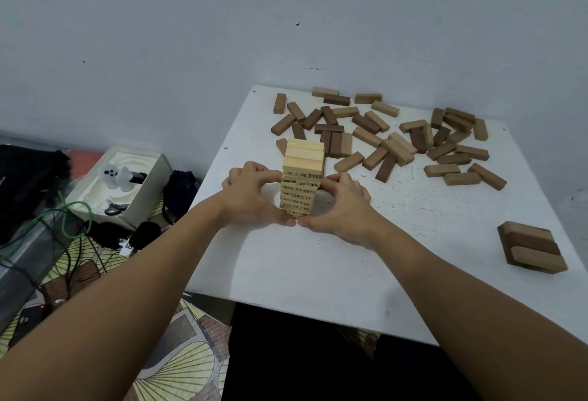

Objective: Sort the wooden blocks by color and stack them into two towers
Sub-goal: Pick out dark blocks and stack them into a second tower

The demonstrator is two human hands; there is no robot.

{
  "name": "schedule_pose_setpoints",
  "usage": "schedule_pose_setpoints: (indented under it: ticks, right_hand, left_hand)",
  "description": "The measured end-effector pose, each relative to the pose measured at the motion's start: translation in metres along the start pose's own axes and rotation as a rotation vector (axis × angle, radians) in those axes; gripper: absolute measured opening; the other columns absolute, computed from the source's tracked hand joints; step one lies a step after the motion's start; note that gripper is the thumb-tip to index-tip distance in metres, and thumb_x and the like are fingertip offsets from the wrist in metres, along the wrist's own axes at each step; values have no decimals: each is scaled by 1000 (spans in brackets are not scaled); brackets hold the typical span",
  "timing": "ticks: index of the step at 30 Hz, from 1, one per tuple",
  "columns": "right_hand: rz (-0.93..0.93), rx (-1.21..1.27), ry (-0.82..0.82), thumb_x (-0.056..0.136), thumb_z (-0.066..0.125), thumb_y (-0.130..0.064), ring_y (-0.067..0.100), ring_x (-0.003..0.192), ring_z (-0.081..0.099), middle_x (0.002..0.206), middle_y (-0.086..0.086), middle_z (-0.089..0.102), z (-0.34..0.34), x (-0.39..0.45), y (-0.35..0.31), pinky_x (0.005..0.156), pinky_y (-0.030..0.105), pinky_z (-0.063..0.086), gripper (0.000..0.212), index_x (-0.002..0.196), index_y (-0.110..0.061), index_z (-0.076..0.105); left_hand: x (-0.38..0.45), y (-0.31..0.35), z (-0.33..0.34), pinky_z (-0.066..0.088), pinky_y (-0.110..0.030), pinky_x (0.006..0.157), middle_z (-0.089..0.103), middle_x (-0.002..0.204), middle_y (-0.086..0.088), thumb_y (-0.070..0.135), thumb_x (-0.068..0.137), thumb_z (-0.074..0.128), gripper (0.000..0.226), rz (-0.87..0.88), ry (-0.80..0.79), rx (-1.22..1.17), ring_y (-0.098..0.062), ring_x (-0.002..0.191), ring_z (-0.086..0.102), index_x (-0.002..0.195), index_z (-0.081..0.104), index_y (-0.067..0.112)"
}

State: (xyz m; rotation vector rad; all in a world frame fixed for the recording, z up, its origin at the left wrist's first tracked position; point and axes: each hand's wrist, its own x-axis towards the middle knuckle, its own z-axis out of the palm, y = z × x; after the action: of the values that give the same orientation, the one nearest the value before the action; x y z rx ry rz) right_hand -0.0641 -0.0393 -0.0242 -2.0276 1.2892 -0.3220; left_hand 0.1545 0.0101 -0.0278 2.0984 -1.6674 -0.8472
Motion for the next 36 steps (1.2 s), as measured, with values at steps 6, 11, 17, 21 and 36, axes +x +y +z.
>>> schedule_pose_setpoints:
  ticks: [6, 11, 17, 21, 36]
  right_hand:
    - [-3, 2, 23, 71, 86, -55, 3, 109, 16, 121, -14, 33, 0, -3, -2, 122, 42, 19, 67, 131, -45, 57]
    - [-28, -24, 51, 69, 84, -63, -3, 103, 14, 118, -17, 33, 7, 0, 2, 123, 41, 16, 65, 128, -49, 60]
    - [-28, -9, 40, 72, 84, -59, -3, 101, 13, 119, -16, 33, 5, -1, 0, 123, 42, 17, 67, 132, -46, 59]
    - [-40, 15, 39, 72, 86, -56, -3, 99, 15, 122, -15, 37, 2, -4, -3, 122, 41, 19, 56, 120, -50, 58]
    - [-20, -1, 38, 68, 87, -56, 5, 113, 21, 132, -14, 48, 3, -6, -14, 115, 33, 16, 50, 86, -52, 40]
  left_hand:
    - [-3, -1, 1, 21, -32, 109, 36, 129, 13, 60, 56, 93, 73, 23, 4, -40, -17, 125, 20, 122, 62, 61]
    - [-5, 0, 1, 21, -33, 110, 34, 127, 16, 62, 58, 92, 59, 41, -3, -52, -15, 123, 19, 103, 57, 76]
    - [-5, 1, 0, 22, -33, 108, 34, 125, 15, 64, 60, 91, 53, 40, -9, -39, -15, 121, 19, 95, 54, 79]
    - [-6, 1, 0, 22, -31, 106, 35, 124, 15, 62, 61, 92, 51, 42, 1, -43, -16, 121, 20, 96, 57, 75]
    - [-11, 6, -6, 26, -37, 116, 37, 129, 13, 53, 63, 95, 54, 18, 6, -60, -16, 124, 23, 103, 60, 62]
